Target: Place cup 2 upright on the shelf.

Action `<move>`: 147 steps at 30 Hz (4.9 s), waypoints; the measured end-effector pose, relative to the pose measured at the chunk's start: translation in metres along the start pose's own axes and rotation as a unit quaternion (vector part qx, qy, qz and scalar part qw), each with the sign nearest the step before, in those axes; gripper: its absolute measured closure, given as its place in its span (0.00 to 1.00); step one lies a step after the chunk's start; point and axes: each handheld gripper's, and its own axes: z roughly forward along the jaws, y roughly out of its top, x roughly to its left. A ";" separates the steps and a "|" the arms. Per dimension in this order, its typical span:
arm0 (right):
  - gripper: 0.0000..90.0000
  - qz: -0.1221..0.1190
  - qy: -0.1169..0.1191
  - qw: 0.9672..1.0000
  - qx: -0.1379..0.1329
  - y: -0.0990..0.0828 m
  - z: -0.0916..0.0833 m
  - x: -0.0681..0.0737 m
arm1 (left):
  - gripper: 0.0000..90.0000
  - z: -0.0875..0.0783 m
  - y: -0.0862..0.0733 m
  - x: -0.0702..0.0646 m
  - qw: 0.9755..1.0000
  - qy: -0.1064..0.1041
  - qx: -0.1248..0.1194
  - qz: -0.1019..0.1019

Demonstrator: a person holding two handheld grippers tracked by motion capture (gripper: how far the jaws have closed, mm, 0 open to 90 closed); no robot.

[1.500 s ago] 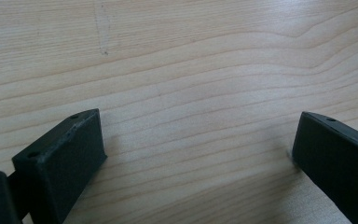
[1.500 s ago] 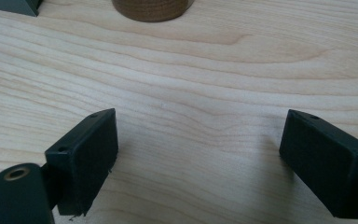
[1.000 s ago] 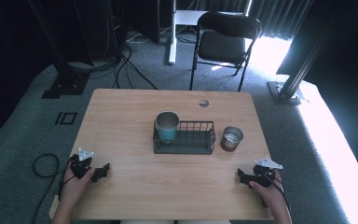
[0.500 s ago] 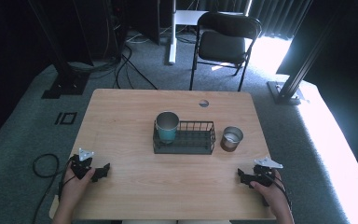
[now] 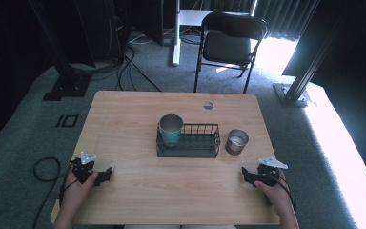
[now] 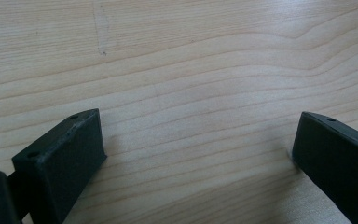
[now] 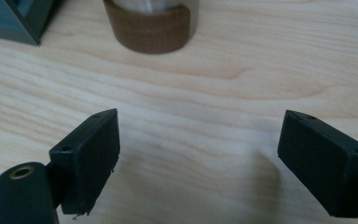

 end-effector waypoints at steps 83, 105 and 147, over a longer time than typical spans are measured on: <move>0.13 0.001 0.043 0.993 -0.108 0.081 0.049 0.020 | 0.03 0.000 0.000 0.000 1.000 -0.003 0.000 0.001; 0.15 0.018 0.026 0.994 -0.108 0.092 0.039 0.011 | 0.03 0.000 0.000 0.000 1.000 -0.003 0.000 0.001; 0.15 -0.007 0.052 0.988 -0.148 0.152 0.000 0.030 | 0.03 0.000 0.000 0.000 1.000 -0.003 0.000 0.001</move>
